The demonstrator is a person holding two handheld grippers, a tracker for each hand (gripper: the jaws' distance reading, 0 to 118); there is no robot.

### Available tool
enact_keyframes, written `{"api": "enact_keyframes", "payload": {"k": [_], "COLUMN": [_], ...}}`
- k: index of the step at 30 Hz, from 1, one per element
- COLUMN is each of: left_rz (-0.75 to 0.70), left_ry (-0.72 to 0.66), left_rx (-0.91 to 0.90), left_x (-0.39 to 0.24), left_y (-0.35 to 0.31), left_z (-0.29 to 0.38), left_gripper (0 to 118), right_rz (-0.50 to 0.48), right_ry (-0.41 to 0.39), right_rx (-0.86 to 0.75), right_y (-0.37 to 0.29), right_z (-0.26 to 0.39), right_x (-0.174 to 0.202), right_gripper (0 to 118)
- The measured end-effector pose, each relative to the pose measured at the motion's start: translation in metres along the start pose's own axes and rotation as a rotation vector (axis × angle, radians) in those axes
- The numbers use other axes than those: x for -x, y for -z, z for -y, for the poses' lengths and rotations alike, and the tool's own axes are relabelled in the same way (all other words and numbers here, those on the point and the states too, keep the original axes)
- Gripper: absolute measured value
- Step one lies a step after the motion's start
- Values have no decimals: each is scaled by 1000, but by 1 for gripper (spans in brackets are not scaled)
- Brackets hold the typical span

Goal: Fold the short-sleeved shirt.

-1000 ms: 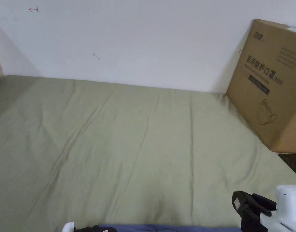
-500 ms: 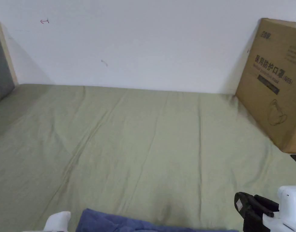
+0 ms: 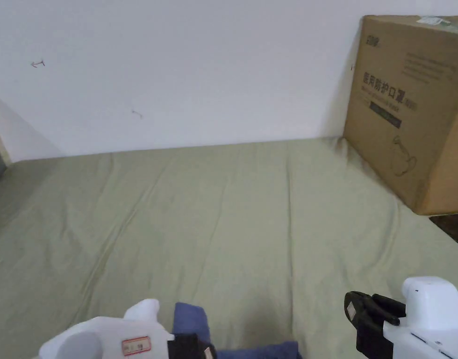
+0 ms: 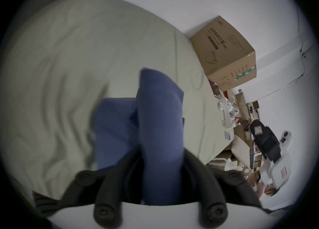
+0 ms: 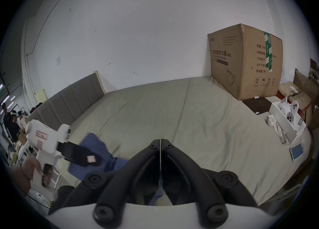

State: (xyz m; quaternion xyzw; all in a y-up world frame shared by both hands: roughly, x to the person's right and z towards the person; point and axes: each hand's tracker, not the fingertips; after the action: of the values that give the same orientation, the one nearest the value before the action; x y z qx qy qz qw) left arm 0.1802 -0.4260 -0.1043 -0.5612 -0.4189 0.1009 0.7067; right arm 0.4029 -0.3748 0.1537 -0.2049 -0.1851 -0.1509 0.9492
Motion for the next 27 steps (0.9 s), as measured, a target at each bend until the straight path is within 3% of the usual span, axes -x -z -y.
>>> {"api": "enact_keyframes", "payload": {"k": [2,3,6,11,12,15,16,17,18,21,27], "left_rz": [79,136,172,159,146,54,8,-33,-90,-81,-121], "left_ry": [-15,-6,24,79,94,180,213,236,264,299,361], "left_rx": [77,138,246,140,105,30,14,10,2,70,283], "left_x": [-18,-23,-32,-30,-29,-28,-29,-31,-33,-36,-42], "left_y": [34,50,78,48,37,7,3,3,6,32,155], "left_z": [1,0,8,12,11,13,14,15,19,23,41], "left_gripper": [88,95,96,95,91,54,54,21,0,0,0], "right_rz": [19,27,51,69,72,72,72,74,74,70,77], "right_ry": [22,31,51,66,66,66,65,65,67,85,87], "right_rx": [-1,2,14,12,9,6,7,8,10,20,34], "right_y": [-3,-4,-4,-5,-5,-3,-2,-1,0,2,1], "right_z": [2,3,6,8,7,6,6,6,7,10,17], "right_x": [-7,-11,-20,-29,-31,-34,-34,-35,-35,-37,-36], "right_gripper": [0,0,0,0,0,0,0,0,0,0,0]}}
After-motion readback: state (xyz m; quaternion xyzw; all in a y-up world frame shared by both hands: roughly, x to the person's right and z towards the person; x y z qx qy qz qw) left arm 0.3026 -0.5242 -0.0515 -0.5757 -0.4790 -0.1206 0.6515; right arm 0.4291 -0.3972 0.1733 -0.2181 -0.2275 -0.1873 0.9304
